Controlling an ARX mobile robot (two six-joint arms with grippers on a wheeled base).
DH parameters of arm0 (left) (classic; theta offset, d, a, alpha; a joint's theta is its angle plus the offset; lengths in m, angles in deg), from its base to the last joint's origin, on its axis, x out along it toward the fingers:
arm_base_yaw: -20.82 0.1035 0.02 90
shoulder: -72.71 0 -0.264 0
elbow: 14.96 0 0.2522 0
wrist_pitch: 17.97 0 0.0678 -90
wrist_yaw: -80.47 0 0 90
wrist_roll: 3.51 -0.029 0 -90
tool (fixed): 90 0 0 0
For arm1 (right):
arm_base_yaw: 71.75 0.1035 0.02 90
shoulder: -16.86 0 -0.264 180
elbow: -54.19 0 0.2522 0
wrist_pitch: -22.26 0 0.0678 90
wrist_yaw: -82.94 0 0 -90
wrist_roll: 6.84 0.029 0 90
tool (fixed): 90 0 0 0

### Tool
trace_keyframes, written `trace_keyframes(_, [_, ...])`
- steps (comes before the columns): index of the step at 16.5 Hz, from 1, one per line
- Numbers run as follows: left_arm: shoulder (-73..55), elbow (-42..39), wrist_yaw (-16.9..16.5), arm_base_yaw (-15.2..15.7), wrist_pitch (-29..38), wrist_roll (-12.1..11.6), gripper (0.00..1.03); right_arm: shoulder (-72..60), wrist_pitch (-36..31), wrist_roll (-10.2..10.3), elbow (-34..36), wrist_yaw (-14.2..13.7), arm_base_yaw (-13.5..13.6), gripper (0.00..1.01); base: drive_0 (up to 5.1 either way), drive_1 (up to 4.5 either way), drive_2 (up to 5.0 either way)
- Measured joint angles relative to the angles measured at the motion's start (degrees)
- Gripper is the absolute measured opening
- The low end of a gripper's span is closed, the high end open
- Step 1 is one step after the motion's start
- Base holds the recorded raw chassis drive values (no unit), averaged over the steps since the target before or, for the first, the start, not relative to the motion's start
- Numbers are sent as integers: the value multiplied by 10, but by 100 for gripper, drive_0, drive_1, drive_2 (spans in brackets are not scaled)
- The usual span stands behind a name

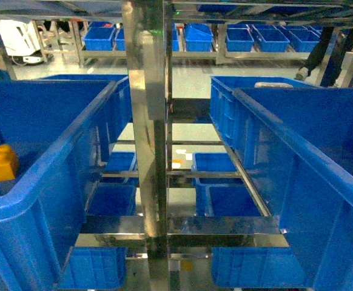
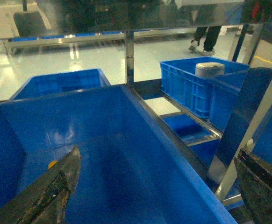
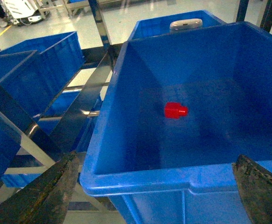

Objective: Sort and place red and yellow blocks in left bins

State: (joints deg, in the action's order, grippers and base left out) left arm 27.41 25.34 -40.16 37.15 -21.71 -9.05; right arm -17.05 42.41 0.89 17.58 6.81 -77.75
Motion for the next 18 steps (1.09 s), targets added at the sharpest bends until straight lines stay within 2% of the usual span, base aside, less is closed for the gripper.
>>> trace_keyframes(1, [-4, 0, 2, 0, -1, 3, 98, 2, -26, -2, 6, -10, 5, 97, 0, 0, 0])
trace_keyframes(2, [-3, -29, 69, -18, 74, 18, 91, 32, -149, -30, 60, -93, 48, 85, 0, 0, 0])
trace_keyframes(3, [23, -75, 145, -45, 126, 35, 78, 56, -210, -53, 103, -121, 64, 72, 0, 0, 0])
trace_keyframes(4, [51, -105, 190, -63, 141, 42, 65, 67, -226, -62, 119, -138, 62, 59, 0, 0, 0])
trace_keyframes(6, [82, -139, 225, -81, 145, 50, 42, 94, -224, -69, 145, -139, 60, 35, 0, 0, 0])
trace_keyframes(8, [117, -173, 243, -101, 137, 52, 16, 120, -217, -73, 164, -139, 60, 9, 0, 0, 0])
trace_keyframes(9, [135, -183, 253, -110, 135, 52, 3, 133, -214, -75, 172, -139, 60, 2, 0, 0, 0])
trace_keyframes(10, [155, -193, 297, -151, 127, 54, 2, 146, -208, -76, 180, -139, 60, 2, 0, 0, 0])
trace_keyframes(11, [171, -204, 299, -168, 119, 53, 2, 156, -202, -76, 187, -138, 60, 2, 0, 0, 0])
trace_keyframes(13, [200, -219, 308, -161, 105, 54, 2, 180, -190, -76, 196, -139, 60, 2, 0, 0, 0])
trace_keyframes(18, [270, -242, 307, -164, 58, 54, 2, 232, -168, -76, 221, -139, 60, 2, 0, 0, 0])
